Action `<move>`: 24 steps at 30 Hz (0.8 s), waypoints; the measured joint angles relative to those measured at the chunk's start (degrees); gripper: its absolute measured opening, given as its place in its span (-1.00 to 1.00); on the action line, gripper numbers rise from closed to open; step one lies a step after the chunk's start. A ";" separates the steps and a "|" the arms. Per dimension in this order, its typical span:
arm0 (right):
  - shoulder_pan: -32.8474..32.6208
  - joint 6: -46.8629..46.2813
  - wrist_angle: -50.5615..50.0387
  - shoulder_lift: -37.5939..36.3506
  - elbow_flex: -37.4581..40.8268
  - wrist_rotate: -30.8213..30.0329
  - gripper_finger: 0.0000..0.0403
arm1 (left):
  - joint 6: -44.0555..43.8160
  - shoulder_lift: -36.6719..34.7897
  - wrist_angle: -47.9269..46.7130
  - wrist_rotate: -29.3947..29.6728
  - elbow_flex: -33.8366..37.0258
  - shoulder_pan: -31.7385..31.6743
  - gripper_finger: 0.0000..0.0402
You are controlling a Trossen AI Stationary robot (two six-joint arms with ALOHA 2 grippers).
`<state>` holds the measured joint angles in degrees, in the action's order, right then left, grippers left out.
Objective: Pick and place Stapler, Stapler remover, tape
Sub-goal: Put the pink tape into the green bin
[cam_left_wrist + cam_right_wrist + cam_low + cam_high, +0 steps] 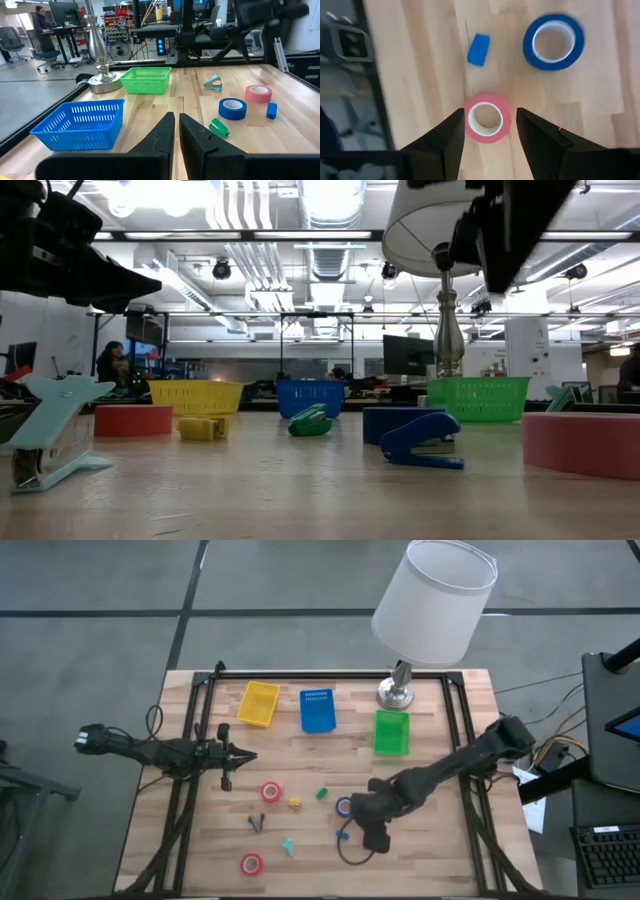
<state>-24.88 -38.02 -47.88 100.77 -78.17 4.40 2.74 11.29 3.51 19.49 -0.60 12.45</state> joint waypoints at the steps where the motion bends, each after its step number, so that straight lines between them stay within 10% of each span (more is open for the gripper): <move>1: -0.21 0.52 -0.40 1.25 -0.35 0.10 -0.16 | 0.00 0.00 0.00 -0.02 0.00 0.00 -0.85; 24: -1.11 2.40 5.23 7.83 4.44 0.27 -0.17 | -1.77 0.00 0.35 -0.07 0.00 0.00 -0.85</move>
<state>-25.99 -35.62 -42.65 108.60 -73.73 4.67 0.97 11.29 3.86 19.42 -0.60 12.45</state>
